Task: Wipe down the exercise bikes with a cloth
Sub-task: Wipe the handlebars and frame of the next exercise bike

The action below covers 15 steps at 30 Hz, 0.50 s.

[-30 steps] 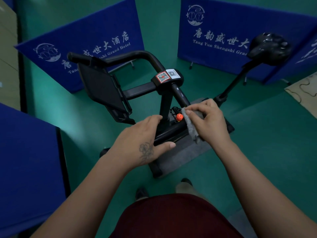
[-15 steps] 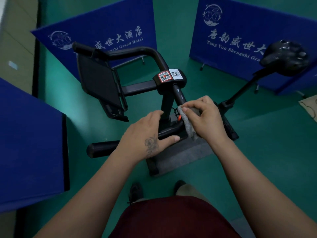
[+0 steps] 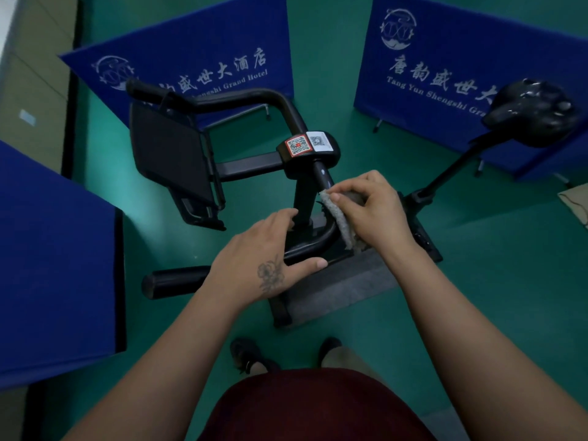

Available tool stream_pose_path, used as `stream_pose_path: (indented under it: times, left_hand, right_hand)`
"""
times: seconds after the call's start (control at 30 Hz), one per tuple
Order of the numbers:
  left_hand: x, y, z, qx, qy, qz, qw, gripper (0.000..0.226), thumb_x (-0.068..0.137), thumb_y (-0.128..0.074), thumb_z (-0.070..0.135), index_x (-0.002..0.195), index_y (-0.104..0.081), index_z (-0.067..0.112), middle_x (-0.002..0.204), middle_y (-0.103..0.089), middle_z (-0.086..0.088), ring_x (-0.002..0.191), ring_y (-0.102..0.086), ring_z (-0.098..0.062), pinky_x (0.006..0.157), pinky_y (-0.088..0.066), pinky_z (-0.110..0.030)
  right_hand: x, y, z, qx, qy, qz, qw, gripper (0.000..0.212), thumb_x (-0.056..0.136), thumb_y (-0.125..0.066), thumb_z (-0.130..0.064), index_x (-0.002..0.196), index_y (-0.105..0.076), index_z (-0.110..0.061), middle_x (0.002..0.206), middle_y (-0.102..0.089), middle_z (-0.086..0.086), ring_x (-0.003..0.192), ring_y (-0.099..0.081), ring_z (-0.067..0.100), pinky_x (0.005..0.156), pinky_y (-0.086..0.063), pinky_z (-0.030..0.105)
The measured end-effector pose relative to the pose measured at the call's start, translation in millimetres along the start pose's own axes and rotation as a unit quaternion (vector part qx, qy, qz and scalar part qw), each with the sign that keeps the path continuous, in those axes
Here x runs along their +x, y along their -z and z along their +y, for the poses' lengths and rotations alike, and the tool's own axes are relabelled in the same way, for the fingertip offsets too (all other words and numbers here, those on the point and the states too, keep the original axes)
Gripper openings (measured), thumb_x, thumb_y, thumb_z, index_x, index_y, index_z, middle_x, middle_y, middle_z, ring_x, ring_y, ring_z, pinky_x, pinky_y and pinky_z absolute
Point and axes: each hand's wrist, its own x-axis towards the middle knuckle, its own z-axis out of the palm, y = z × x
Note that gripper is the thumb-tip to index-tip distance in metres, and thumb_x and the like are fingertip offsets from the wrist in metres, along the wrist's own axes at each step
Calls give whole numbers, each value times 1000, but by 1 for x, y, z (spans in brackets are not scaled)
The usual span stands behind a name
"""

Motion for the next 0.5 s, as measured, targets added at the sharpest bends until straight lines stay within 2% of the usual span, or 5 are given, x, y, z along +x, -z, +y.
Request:
stream_pose_path:
  times: [0.1,0.27,0.5]
  left_hand:
    - [0,-1,0,-6,0,1,1000,103,80,-43,99,160,-23,37,158,-49,13,142,-52,-14,111,-51,-48]
    - [1,1,0,-21,9,-14,1000,104,78,-46,99,160,-22,39,158,-49,15,141,-53,-14,111,-51,-48]
    - [1,3,3,-21,15,-13,1000,103,81,-50,95,161,-22,38,160,-47,15,143,-51,-14,111,-49,-45]
  right_hand:
    - [-6,1,1,3,4,-12,1000,8,94,-78,-34,100,-81,-37,93,-52,-11,93,-55,-3,78,-41,12]
    - [-10,0,3,-6,16,-10,1000,7,94,-77,-32,98,-80,-37,92,-51,-12,91,-53,-8,77,-36,2]
    - [29,-12,-6,16,2,-8,1000,9,94,-77,-30,97,-78,-39,94,-50,-13,90,-52,-10,78,-36,4]
